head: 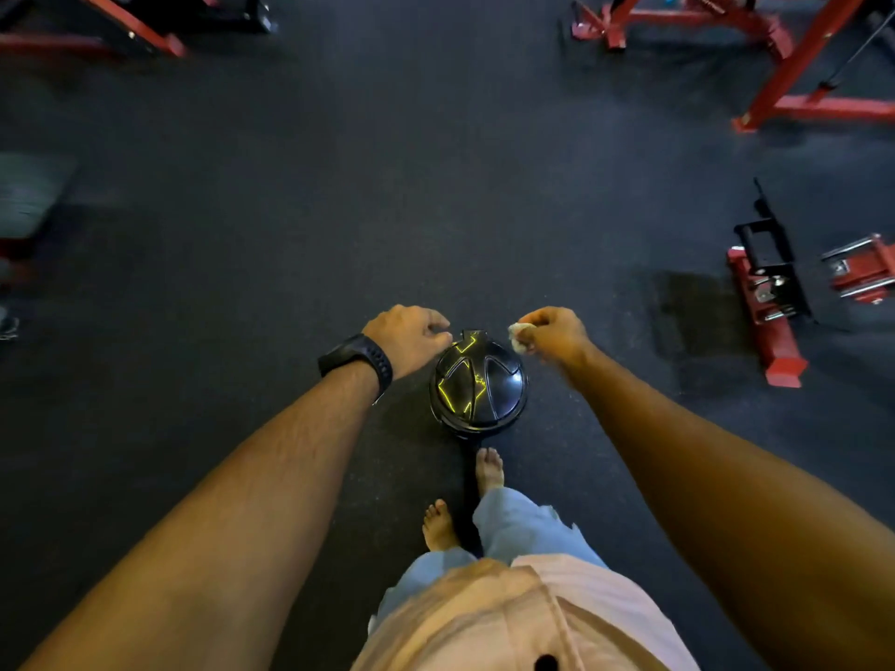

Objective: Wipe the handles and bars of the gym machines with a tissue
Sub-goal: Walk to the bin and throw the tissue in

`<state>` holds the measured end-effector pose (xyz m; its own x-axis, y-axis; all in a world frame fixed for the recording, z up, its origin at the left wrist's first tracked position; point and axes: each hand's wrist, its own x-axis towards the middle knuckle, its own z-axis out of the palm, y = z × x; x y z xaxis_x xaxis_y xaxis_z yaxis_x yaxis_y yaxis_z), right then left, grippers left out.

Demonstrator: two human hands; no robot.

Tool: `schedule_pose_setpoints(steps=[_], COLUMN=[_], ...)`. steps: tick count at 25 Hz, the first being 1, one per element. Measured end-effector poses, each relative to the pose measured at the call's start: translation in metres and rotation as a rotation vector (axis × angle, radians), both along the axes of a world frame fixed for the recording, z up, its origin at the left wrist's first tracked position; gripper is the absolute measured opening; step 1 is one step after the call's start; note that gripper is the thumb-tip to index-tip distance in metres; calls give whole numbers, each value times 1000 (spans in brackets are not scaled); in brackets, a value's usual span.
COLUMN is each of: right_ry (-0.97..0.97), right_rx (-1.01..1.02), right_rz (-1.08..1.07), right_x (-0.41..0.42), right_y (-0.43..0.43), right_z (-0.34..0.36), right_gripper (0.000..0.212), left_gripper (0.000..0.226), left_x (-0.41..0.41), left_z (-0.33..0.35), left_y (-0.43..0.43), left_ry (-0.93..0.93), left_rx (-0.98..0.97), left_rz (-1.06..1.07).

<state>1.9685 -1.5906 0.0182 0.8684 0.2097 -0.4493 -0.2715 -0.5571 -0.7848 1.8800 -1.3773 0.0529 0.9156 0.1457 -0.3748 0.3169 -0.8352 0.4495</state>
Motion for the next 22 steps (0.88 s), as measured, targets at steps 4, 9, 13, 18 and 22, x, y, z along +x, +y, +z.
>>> schedule_pose_setpoints(steps=[4,9,13,18,22], right_ry=[53,132,169,222,220], right_rx=[-12,-42,-84,-104,-152], right_rz=[-2,-49,-83,-71,-64], right_x=[35,64,78,87,92], right_y=[19,17,19,19,27], right_z=[-18,-39,-57,-76,-93], right_gripper=[13,8,5,6,2], left_gripper=[34,35,34,34,35], left_x=[30,62,79,90,95], left_z=[-18,-36,-49,-62,-67], left_y=[24,31,24,27,36], left_ry=[47,104,159,208,237], left_rx=[-2,-13,-18,-28,-36], left_rz=[15,14,-5,-12,7])
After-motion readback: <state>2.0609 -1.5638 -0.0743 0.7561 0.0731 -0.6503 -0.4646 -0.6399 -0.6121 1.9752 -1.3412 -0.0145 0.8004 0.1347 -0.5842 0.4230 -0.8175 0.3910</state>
